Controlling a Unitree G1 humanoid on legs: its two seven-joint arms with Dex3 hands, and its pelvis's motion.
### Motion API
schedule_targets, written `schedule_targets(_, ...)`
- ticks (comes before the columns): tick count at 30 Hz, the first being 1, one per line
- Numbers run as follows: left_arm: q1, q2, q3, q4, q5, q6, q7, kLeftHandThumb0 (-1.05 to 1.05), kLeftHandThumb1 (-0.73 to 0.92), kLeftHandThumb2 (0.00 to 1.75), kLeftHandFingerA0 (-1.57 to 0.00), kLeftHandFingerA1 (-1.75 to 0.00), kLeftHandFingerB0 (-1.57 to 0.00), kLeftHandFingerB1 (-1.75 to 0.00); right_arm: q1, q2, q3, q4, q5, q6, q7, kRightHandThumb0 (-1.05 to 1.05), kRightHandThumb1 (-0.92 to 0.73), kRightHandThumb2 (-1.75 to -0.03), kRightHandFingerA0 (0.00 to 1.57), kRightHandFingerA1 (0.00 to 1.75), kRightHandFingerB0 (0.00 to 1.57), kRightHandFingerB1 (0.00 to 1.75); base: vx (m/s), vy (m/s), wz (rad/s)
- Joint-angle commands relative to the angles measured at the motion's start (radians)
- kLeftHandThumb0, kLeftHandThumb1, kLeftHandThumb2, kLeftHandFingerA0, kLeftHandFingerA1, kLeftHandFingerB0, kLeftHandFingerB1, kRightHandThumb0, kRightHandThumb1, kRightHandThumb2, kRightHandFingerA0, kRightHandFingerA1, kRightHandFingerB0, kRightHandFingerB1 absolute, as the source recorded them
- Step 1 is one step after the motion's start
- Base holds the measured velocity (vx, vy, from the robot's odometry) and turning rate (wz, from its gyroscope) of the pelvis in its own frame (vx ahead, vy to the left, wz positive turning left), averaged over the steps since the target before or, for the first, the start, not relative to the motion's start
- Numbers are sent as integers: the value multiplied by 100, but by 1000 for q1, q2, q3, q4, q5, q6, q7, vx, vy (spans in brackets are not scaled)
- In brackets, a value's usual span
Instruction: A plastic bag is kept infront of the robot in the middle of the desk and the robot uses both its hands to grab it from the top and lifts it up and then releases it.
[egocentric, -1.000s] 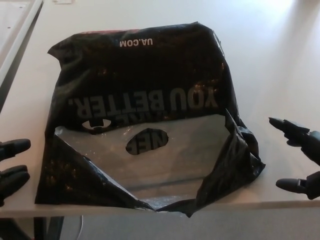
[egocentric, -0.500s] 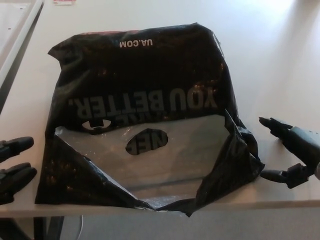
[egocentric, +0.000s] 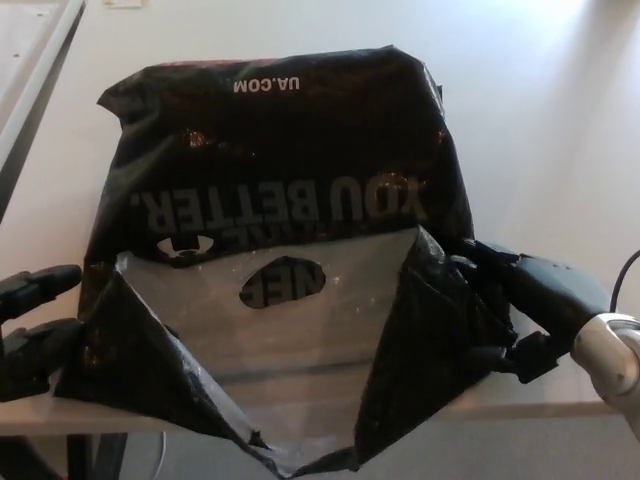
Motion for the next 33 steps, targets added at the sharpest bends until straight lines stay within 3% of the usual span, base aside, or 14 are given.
schedule_targets(1, 45, 28, -50, -11, 11, 143, -68, -66, 40, 77, -20, -44, -1, -26, 41, -14, 5, -84, -4, 29, 50, -81, -44, -87, 17, 46, 0, 10, 0, 0, 0)
schedule_targets(5, 79, 59, -84, -79, 25, 137, -93, -74, 43, 82, 0, -2, 0, -24, 69, -27, -8, -133, 2, 41, 60, -87, -50, -89, 24, 47, 0, 3, 0, 0, 0)
schedule_targets(10, 117, 58, -69, -176, 1, 186, -53, -69, 48, 55, -11, -29, 0, -27, 79, -35, -12, -162, -4, 58, 70, -82, -45, -88, 18, 46, 0, 10, 0, 0, 0)
schedule_targets(11, 125, 62, -68, -197, -2, 195, -55, -69, 43, 81, -11, -20, 0, -26, 81, -35, -15, -162, 2, 53, 71, -82, -45, -87, 18, 46, 0, 11, 0, 0, 0)
schedule_targets(15, 182, 90, -62, -329, -17, 248, -60, -75, 44, 81, 0, -1, 0, -24, 92, -31, -21, -192, 4, 70, 79, -80, -44, -88, 15, 44, 0, 11, 0, 0, 0)
schedule_targets(16, 191, 94, -62, -347, -18, 252, -62, -76, 45, 81, 0, 0, 0, -21, 95, -29, -23, -199, 7, 66, 78, -86, -57, -61, 29, 36, 0, 21, 0, 0, 0)
schedule_targets(20, 209, 91, -51, -406, -25, 297, -40, -65, 47, 57, -12, -32, -1, -27, 97, -18, -34, -198, 26, 47, 73, -80, -45, -85, 39, 54, 6, 22, 0, 0, 0)
schedule_targets(23, 252, 71, -41, -510, -7, 339, 34, -56, 32, 70, -7, -17, -7, -44, 85, 11, -93, -144, 134, -11, 95, -63, -51, -56, 75, 58, 71, 48, 0, 0, 0)
schedule_targets(24, 244, 73, -51, -534, 8, 349, 48, -33, 31, 88, 0, -51, 0, -47, 63, 24, -120, -96, 170, -59, 88, -50, -49, -55, 82, 114, 74, 89, 0, 0, 0)
schedule_targets(25, 239, 73, -54, -545, 14, 357, 55, -33, 31, 88, 0, -51, 0, -47, 53, 30, -132, -75, 179, -77, 88, -50, -49, -55, 82, 114, 74, 89, 0, 0, 0)
schedule_targets(26, 257, 86, -77, -590, 54, 357, 78, -57, 41, 72, -23, -44, -29, -43, 52, 46, -156, -56, 197, -93, 66, -26, -55, -54, 72, 175, 53, 170, 0, 0, 0)
schedule_targets(29, 253, 79, -82, -601, 92, 357, 116, -51, 51, 56, -45, -48, -51, -36, 41, 82, -224, -3, 261, -138, 70, -23, -62, -52, 69, 175, 52, 175, 0, 0, 0)
schedule_targets(30, 238, 70, -75, -583, 97, 369, 136, -56, 57, 47, -61, -169, -27, -131, 39, 90, -246, 12, 286, -153, 78, -37, -45, -76, 109, 143, 87, 131, 0, 0, 0)
schedule_targets(33, 198, 44, -60, -536, 111, 407, 185, -49, 58, 54, -64, -175, -27, -167, 33, 99, -288, 56, 313, -216, 81, -33, -63, -55, 74, 175, 56, 175, 0, 0, 0)
